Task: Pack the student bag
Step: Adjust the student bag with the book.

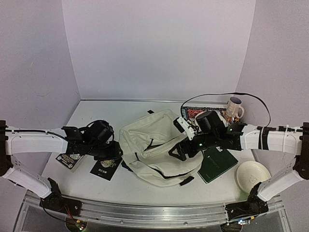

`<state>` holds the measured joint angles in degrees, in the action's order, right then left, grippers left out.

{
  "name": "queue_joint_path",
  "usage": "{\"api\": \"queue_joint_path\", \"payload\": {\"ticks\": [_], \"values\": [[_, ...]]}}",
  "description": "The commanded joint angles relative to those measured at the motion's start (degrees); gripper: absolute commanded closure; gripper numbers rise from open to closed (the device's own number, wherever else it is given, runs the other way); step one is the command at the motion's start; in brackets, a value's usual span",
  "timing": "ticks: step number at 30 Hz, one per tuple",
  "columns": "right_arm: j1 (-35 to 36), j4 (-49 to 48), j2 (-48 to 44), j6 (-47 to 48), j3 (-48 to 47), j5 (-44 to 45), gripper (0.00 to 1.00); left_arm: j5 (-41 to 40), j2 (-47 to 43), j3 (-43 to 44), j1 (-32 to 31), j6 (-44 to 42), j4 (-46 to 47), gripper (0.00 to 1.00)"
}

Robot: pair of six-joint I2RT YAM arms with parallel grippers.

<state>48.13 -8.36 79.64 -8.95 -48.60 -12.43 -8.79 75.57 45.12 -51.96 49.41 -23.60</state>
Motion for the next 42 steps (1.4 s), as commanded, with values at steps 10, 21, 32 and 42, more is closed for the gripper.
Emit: {"api": "queue_joint_path", "payload": {"ticks": [10, 21, 32, 42], "values": [[11.9, 6.2, 12.1, 8.4, -8.6, 2.9, 0.02, 5.6, 6.3, 0.4, 1.6, -0.6, 5.6, 0.48], [12.1, 7.9, 13.6, 10.7, -12.3, 19.0, 0.57, 6.6, 6.9, 0.4, 1.6, -1.4, 5.6, 0.47], [10.5, 8.0, 11.4, 12.7, -13.0, 34.3, 0.89, 8.2, 10.4, 2.1, 1.5, -2.6, 5.6, 0.46], [9.1, 5.0, 10.8, 10.2, -10.2, 32.0, 0.87, 5.4, 13.9, 4.5, 1.6, -2.3, 6.5, 0.46]]}}
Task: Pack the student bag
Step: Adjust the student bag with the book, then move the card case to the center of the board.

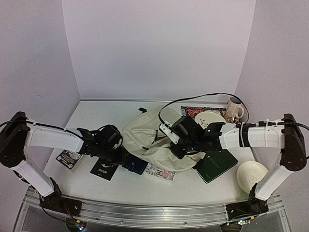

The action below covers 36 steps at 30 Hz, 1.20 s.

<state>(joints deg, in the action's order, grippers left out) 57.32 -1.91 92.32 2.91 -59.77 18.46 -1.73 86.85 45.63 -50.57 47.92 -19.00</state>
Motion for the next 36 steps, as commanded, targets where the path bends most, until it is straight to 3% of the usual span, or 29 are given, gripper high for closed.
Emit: {"api": "queue_joint_path", "payload": {"ticks": [1, 7, 15, 31, 36], "values": [[-0.1, -1.8, -1.7, -2.1, 1.2, 0.4, 0.87, -1.7, 3.6, 4.7, 0.2, -1.2, 2.0, 0.46], [-0.2, -3.2, -1.8, -4.3, 2.4, -2.5, 0.84, 0.0, 8.7, 8.5, 0.4, -3.8, 2.3, 0.39], [-0.1, -4.0, -1.8, -5.3, 3.3, -3.2, 0.83, -0.7, 8.9, 9.5, 0.4, -6.6, 0.2, 0.33], [-0.1, -4.3, -2.1, -5.4, 3.4, -2.6, 0.80, -0.2, 11.7, 17.7, 0.7, -29.3, -12.6, 0.24], [-0.1, -4.2, -2.2, -5.5, 3.3, -2.9, 0.80, 4.0, 14.9, 19.7, 2.2, -28.2, -12.9, 0.23]]}}
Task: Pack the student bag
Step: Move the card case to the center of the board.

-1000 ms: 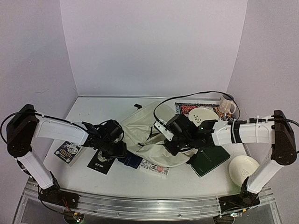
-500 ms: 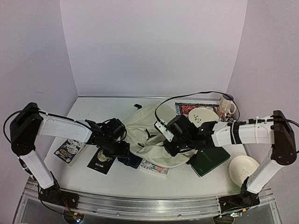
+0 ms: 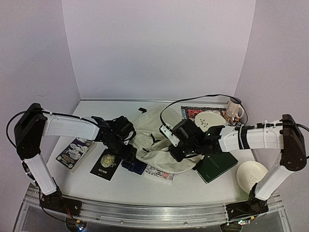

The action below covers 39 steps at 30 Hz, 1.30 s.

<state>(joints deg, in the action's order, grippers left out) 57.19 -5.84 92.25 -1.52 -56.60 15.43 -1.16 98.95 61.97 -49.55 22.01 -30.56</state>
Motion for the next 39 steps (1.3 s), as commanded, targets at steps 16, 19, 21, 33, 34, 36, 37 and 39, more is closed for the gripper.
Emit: {"api": "queue_joint_path", "payload": {"ticks": [16, 19, 21, 33, 34, 36, 37, 39], "values": [[0.0, -0.7, -2.9, -1.0, 1.1, 0.9, 0.76, 15.3, -1.7, -2.7, -3.1, 10.6, 5.2, 0.32], [0.0, -0.8, -2.2, -0.9, 0.9, 0.9, 0.76, 16.2, -2.3, -4.2, -6.5, 13.4, 6.9, 0.32], [0.0, -0.8, -1.9, -0.9, 0.7, 0.8, 0.76, 16.4, -2.5, -4.9, -8.5, 15.6, 7.4, 0.33], [0.0, -0.8, -2.3, -0.7, 1.0, 1.1, 0.75, 6.9, -7.6, -3.0, -11.7, 11.2, 0.7, 0.25], [0.0, -0.8, -2.3, -0.7, 1.0, 1.1, 0.75, 6.5, -6.6, -2.3, -11.6, 9.4, 0.4, 0.23], [0.0, -0.9, -2.3, -0.8, 1.0, 1.1, 0.75, 5.8, -4.7, -1.0, -11.6, 5.8, 0.0, 0.21], [0.0, -0.9, -2.4, -0.8, 1.0, 1.1, 0.75, 5.6, -3.8, -0.3, -11.6, 3.8, -0.4, 0.19], [0.0, -0.8, -2.6, -0.8, 1.0, 1.0, 0.75, 5.0, -2.2, 0.7, -11.6, -0.9, -0.9, 0.16]]}}
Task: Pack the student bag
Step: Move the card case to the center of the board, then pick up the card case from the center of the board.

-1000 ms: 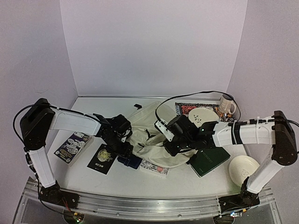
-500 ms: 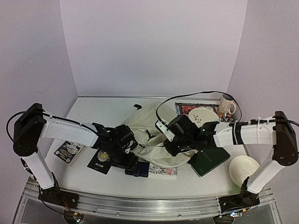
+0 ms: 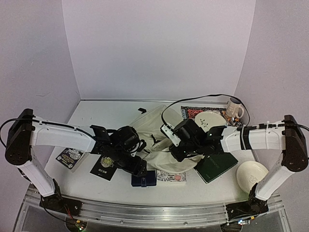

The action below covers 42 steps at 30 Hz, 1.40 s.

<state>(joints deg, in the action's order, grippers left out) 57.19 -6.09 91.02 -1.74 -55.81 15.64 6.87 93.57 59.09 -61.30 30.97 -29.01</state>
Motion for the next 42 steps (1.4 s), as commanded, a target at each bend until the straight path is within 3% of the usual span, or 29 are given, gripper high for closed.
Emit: {"api": "queue_joint_path", "payload": {"ticks": [1, 7, 13, 20, 31, 42], "values": [[0.0, -0.6, -1.5, -0.6, 0.3, 0.8, 0.75, -4.0, 3.8, 3.8, 0.1, -12.0, -2.5, 0.13], [0.0, -0.6, -2.2, -1.1, 0.7, 0.7, 0.75, -6.3, 4.0, 4.4, -0.8, -23.2, -2.8, 0.02], [0.0, -0.6, -2.1, -1.1, 0.4, 0.7, 0.75, -8.0, 4.4, 5.8, -3.9, -35.5, -2.6, 0.01], [0.0, -0.3, -2.2, -1.0, 0.1, 0.3, 0.75, -2.3, 6.9, 6.7, -4.8, -45.0, -2.8, 0.01], [0.0, 0.1, -2.3, -1.4, 0.1, -0.8, 0.75, -2.8, 10.9, 7.5, -4.8, -50.9, -2.8, 0.01], [0.0, 0.2, -2.1, -1.8, 0.0, -2.4, 0.75, -1.8, 16.3, 8.6, -3.8, -51.5, -2.5, 0.01]]}}
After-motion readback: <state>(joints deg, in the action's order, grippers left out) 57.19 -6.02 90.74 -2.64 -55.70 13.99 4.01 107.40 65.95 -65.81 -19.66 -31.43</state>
